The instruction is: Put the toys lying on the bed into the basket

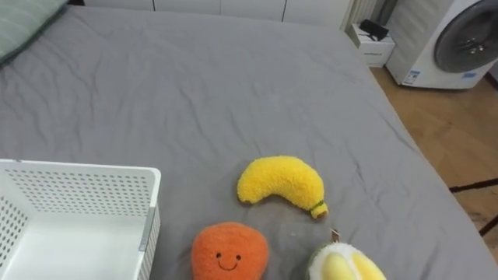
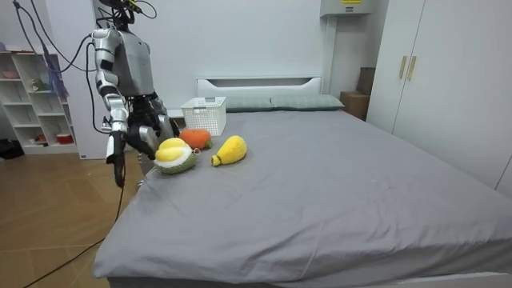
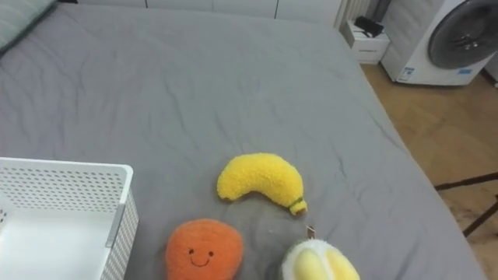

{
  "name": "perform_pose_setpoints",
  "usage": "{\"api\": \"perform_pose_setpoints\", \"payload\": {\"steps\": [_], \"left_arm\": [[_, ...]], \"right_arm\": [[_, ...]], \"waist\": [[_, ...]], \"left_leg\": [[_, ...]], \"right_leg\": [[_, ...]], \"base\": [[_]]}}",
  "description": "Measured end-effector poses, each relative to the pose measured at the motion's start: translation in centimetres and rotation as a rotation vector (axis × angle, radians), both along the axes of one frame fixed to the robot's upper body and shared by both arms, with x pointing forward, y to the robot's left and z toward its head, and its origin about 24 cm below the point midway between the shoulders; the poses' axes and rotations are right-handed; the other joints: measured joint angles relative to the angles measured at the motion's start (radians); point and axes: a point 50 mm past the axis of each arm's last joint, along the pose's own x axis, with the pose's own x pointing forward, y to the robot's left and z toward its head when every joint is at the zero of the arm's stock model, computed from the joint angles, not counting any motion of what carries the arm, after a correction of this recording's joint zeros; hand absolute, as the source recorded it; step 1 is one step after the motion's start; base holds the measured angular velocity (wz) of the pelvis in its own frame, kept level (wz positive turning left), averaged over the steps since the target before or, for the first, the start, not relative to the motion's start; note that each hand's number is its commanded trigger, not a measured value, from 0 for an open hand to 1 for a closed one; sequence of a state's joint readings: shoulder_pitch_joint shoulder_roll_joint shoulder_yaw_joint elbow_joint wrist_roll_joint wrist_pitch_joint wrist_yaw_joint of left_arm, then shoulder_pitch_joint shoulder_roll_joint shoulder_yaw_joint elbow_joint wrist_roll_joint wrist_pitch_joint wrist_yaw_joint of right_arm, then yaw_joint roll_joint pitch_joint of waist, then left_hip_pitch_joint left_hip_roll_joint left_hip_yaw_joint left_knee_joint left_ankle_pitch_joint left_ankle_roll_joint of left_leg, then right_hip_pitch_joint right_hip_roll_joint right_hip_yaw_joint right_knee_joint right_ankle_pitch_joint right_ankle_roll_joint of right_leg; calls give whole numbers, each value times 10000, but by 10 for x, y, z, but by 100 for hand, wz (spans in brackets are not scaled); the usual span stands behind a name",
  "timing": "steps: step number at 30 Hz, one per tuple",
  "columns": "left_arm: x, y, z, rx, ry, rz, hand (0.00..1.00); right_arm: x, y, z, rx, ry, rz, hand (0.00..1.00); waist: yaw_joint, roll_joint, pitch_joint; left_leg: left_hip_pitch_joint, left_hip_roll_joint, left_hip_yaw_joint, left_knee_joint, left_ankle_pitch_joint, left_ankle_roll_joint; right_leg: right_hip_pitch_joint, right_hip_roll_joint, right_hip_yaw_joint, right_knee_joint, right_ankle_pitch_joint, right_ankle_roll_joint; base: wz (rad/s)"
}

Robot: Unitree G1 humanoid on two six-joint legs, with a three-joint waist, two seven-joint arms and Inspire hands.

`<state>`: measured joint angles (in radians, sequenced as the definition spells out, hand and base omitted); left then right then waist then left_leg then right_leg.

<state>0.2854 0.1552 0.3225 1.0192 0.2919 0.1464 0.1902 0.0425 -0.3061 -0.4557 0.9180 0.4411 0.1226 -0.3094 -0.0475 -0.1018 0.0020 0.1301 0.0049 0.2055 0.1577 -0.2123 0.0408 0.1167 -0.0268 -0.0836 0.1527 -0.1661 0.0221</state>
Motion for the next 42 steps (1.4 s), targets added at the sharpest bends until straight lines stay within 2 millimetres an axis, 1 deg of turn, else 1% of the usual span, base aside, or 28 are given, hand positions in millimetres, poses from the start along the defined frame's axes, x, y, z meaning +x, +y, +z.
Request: {"api": "perform_pose_setpoints", "payload": {"steps": [1, 2, 4, 7, 9, 11, 14, 16, 21, 23, 26, 30, 32, 33, 35, 36, 37, 38, 40, 42], "left_arm": [[0, 0, 0, 22, 0, -20, 0], [0, 0, 0, 21, 0, -19, 0], [0, 0, 0, 14, 7, -38, 0], [-3, -3, -1, -61, 102, -105, 0], [-4, -8, -3, -184, 170, -212, 0], [-5, -10, -3, -223, 177, -264, 0], [-6, -12, -3, -270, 232, -434, 0], [-7, -13, -3, -303, 239, -574, 0], [-3, -13, -3, -261, 79, -632, 0], [-3, -13, -2, -260, 76, -626, 0], [-4, -14, -3, -321, 154, -637, 0], [-6, -15, -4, -540, 391, -567, 0], [-6, -15, -4, -584, 441, -561, 0], [-6, -15, -4, -589, 484, -546, 0], [-3, -14, -4, -621, 469, -543, 0], [-1, -13, -4, -705, 455, -570, 0], [1, -11, -3, -726, 425, -603, 0], [2, -10, -3, -720, 413, -617, 0], [9, -8, -3, -785, 300, -677, 0], [13, -9, -4, -840, 259, -696, 0]], "right_arm": [[11, -3, 9, -347, -467, 193, 0], [16, -4, 13, -527, -673, 320, 0], [32, -5, 29, -1116, -1552, 634, 0], [47, -2, 42, -1473, -2256, 1110, 0], [64, 4, 58, -1979, -2890, 1905, 0], [73, 9, 65, -2167, -3258, 2440, 0], [82, 21, 68, -2372, -3252, 3660, 0], [87, 31, 66, -2176, -3265, 4549, 0], [93, 49, 59, -1431, -3380, 5976, 0], [94, 54, 57, -1246, -3264, 6658, 0], [90, 61, 46, -514, -2860, 7637, 0], [76, 69, 23, 498, -1392, 9120, 0], [69, 73, 14, 1095, -818, 9629, 0], [66, 76, 10, 1406, -477, 9978, 0], [64, 79, 7, 1692, -147, 10541, 0], [63, 79, 7, 1802, 41, 10858, 0], [62, 80, 6, 1906, 199, 11134, 0], [62, 81, 6, 1964, 268, 11271, 0], [61, 82, 5, 2057, 610, 11834, 0], [60, 83, 5, 2122, 848, 12190, 0]], "waist": [[8, 3, -6], [12, 21, -3], [25, 65, 1], [73, 162, -2], [44, 269, -44], [28, 319, -46], [74, 362, -51], [107, 343, -52], [212, 267, -76], [252, 241, -73], [290, 182, -88], [313, 97, -90], [327, 35, -81], [352, -12, -61], [396, -64, -54], [468, -98, -61], [551, -109, -52], [578, -123, -59], [760, -175, -87], [822, -175, -85]], "left_leg": [[15, 0, 10, -43, 5, -8], [20, 3, 28, -58, 6, -10], [4, 12, 53, -70, 7, -11], [7, 31, 115, -100, 7, -12], [-39, 32, 124, -107, 6, -11], [-70, 33, 121, -93, 8, -14], [-70, 46, 123, -61, 20, -32], [-81, 47, 120, -59, 21, -32], [-73, 45, 115, -52, 23, -32], [-88, 41, 92, 4, 24, -31], [-70, 42, 41, 13, 23, -32], [-12, 43, -22, -47, 22, -34], [4, 39, -47, -42, 22, -34], [2, 35, -64, -31, 23, -35], [-1, 36, -58, 33, 24, -34], [7, 36, -55, 74, 24, -34], [15, 37, -58, 83, 24, -34], [12, 39, -63, 87, 24, -34], [7, 39, -77, 86, 23, -33], [-2, 37, -125, 90, 21, -30]], "right_leg": [[1, 2, 2, 0, 1, 1], [1, 4, 11, 1, 1, 1], [8, 5, 14, 3, 3, 1], [-30, 6, 41, 47, 4, 1], [-146, 0, 13, 181, 4, 2], [-164, 0, 13, 182, 4, 2], [-164, 13, 21, 182, 4, 2], [-159, 11, 18, 171, 3, 2], [-102, 7, -1, 150, 3, 3], [-67, -2, -47, 140, 4, 3], [-18, -11, -140, 119, 4, 3], [30, -20, -223, 133, 4, 3], [33, -23, -238, 133, 3, 3], [39, -24, -246, 133, 3, 4], [36, -24, -244, 134, 3, 4], [38, -25, -244, 134, 3, 4], [39, -24, -247, 130, 3, 3], [41, -23, -254, 130, 3, 3], [64, -27, -282, 134, 4, 3], [86, -33, -326, 138, 4, 2]], "base": [[0], [-4], [0], [-4], [-7], [-2], [0], [0], [0], [5], [7], [2], [0], [0], [0], [0], [0], [0], [0], [7]]}}
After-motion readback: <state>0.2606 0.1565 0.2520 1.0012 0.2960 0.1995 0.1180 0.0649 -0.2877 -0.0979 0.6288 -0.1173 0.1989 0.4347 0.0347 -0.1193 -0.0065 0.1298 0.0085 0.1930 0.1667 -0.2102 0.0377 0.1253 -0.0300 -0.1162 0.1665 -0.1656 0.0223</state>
